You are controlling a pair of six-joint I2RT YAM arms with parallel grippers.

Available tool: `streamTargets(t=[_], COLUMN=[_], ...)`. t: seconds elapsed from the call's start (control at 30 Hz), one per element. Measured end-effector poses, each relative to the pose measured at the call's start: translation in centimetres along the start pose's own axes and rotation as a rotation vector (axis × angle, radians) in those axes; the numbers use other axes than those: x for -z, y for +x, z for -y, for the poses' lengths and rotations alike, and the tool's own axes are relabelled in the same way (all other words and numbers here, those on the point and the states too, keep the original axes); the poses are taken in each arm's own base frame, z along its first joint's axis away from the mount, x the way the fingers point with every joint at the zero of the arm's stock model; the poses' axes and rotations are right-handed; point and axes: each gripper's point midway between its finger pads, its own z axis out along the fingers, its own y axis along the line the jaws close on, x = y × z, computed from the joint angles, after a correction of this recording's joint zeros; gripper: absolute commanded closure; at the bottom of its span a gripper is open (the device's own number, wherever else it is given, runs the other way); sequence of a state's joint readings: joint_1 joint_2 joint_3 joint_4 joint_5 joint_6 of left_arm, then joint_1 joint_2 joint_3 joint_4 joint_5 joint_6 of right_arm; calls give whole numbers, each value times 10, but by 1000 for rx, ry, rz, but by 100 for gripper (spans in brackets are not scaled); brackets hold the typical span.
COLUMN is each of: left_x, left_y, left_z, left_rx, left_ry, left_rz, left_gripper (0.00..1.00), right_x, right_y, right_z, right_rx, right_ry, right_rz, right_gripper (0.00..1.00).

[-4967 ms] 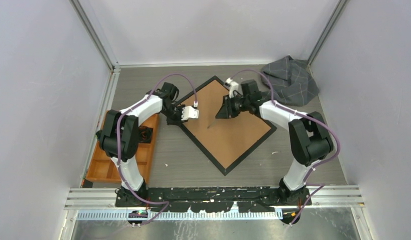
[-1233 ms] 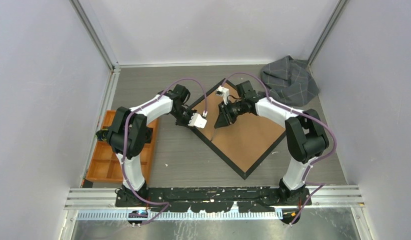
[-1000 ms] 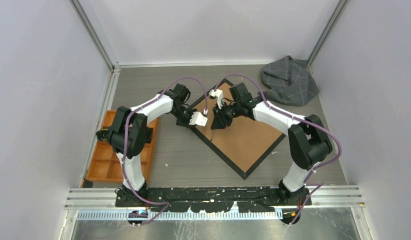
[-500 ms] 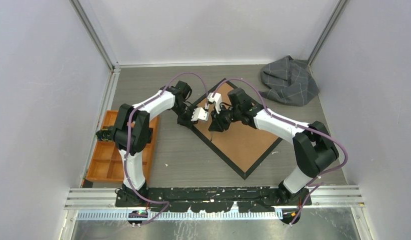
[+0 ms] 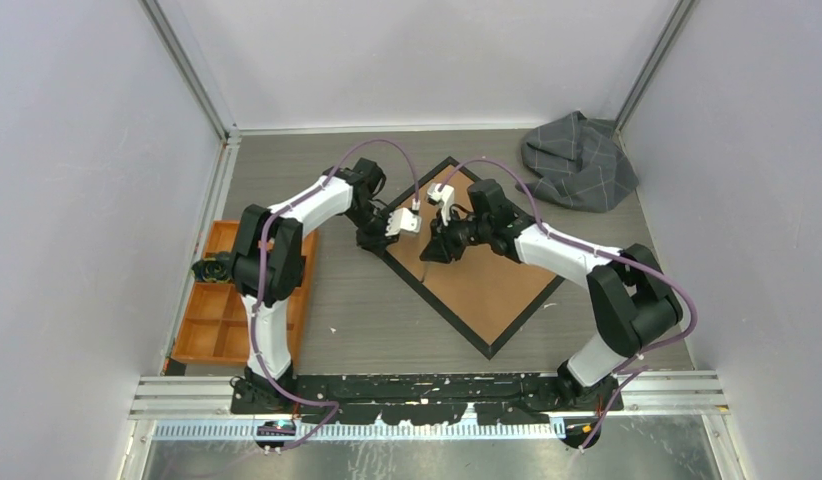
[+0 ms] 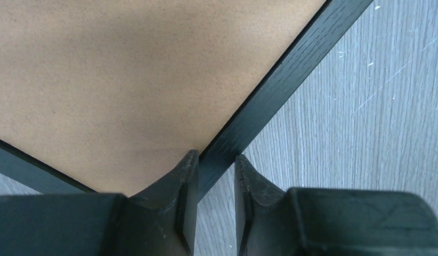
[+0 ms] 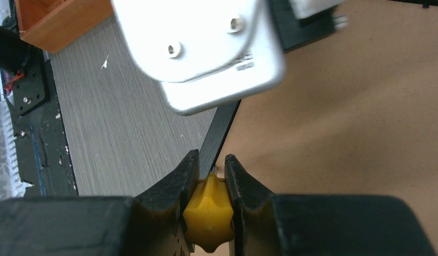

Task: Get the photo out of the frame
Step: Release the photo frame item from the photo frame.

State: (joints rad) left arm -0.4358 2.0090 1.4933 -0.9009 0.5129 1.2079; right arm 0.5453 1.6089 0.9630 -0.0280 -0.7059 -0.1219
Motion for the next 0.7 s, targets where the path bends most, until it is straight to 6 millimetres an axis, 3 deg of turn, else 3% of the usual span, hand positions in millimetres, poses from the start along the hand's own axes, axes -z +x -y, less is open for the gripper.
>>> streamTargets(t=[0.7], left_x=[0], left_y=[-2], left_z=[-1], left_rx=[116], left_ry=[15], left_rz=[-6], left_gripper=[83], right_x=[-14], right_y=[-3], right_z=[-30], right_rx=[295], right_ry=[18], right_rz=[-52], right_gripper=[99])
